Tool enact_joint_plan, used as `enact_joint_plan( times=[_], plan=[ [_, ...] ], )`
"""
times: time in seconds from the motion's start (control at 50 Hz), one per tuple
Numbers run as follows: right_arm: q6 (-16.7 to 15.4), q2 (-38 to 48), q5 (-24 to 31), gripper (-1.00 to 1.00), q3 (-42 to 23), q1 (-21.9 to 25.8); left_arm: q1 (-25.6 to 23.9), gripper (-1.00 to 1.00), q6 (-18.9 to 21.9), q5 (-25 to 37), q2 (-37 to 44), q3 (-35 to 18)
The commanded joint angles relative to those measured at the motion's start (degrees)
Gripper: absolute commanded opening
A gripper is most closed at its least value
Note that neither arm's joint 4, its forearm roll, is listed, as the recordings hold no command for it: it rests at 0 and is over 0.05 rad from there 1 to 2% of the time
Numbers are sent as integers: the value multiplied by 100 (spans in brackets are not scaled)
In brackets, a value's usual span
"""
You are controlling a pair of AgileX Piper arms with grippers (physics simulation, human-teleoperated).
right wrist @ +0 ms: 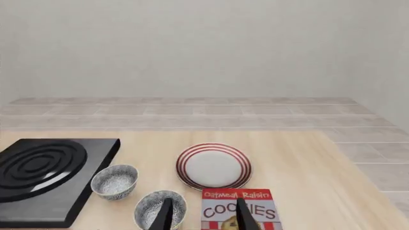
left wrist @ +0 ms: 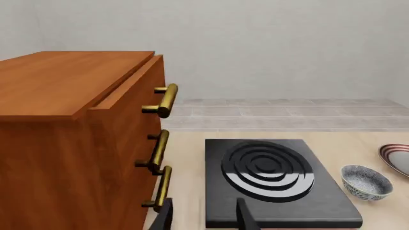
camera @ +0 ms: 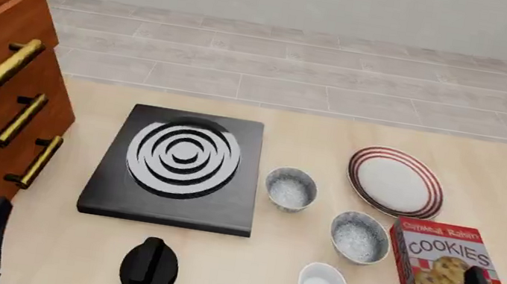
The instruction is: Pick the akita bowl from table center and place it on the plate.
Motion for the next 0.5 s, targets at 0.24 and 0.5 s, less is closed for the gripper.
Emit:
enact_joint_plan(
  times=[0.24,0.5],
  plan=[
    [-195,23,163,100,-62,167,0,100,0,0,0,0],
    [-295,301,640,100,-1088,196,0,100,0,0,0,0]
  ],
)
